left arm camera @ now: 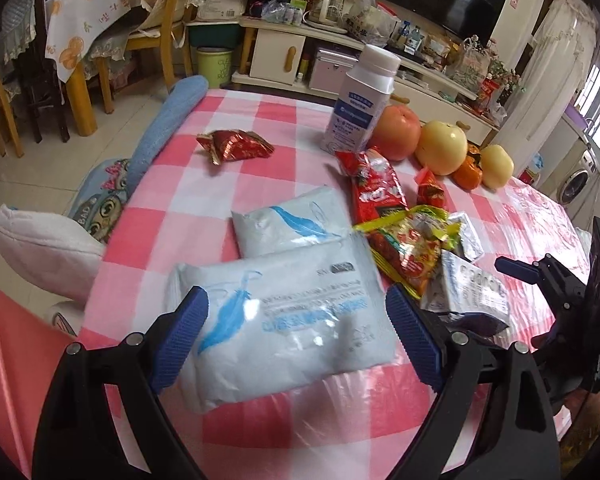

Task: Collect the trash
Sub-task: 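Grasp the white feather-print wipes pack with left tool while right tool grasps the white drink carton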

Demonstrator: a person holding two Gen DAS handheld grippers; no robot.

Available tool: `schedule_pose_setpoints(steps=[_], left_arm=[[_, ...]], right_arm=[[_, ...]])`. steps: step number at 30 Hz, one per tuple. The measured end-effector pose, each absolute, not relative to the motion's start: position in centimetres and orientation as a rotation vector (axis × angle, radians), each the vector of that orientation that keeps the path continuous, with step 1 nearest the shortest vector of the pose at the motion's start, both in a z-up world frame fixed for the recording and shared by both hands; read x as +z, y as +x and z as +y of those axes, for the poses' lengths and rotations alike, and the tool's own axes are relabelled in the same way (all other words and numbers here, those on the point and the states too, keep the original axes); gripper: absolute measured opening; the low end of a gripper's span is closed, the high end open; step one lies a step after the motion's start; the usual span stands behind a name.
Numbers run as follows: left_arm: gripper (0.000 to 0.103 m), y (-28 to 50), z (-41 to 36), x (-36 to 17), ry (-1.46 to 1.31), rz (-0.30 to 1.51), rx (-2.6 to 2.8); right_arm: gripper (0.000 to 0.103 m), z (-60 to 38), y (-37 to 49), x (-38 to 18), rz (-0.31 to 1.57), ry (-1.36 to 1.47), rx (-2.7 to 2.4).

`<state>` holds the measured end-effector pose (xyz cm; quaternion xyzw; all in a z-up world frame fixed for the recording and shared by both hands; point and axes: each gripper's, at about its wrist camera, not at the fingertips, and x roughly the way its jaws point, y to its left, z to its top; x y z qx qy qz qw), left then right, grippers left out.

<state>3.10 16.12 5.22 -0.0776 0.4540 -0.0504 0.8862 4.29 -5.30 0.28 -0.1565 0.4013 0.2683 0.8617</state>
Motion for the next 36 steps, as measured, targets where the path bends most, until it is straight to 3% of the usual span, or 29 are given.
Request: schedule_pose_setpoints(steps=[7,11,20,32,36], left_arm=[[0.091,5.5,18.7,5.1,-0.224,0.895,-0.062],[0.091,6.7,18.3,3.6,-0.208,0.964,-0.097],[0.091,3.7,15.2,2.8,-0.050,1.070,-0.295],[0.091,-0.3,9.5,3.5,0.345,0.971,-0.488],[0.091,-0.2,8.4,2.6,0.431,0.972,-0.519]], right_arm=[[0.099,-4.6,5.3,-1.2,0.895,-0.321,0.589],[0.099,-4.5,5.1,-0.9,0.946,-0.281,0.638],[0.099,-4.8,2.9,-1.1,1.049,-0.263,0.717],[0.097,-5.7,2.6,-0.8,0.991,-0.279,0.640],[0.092,-5.8,2.7,-0.9,0.987,-0.273,0.641]])
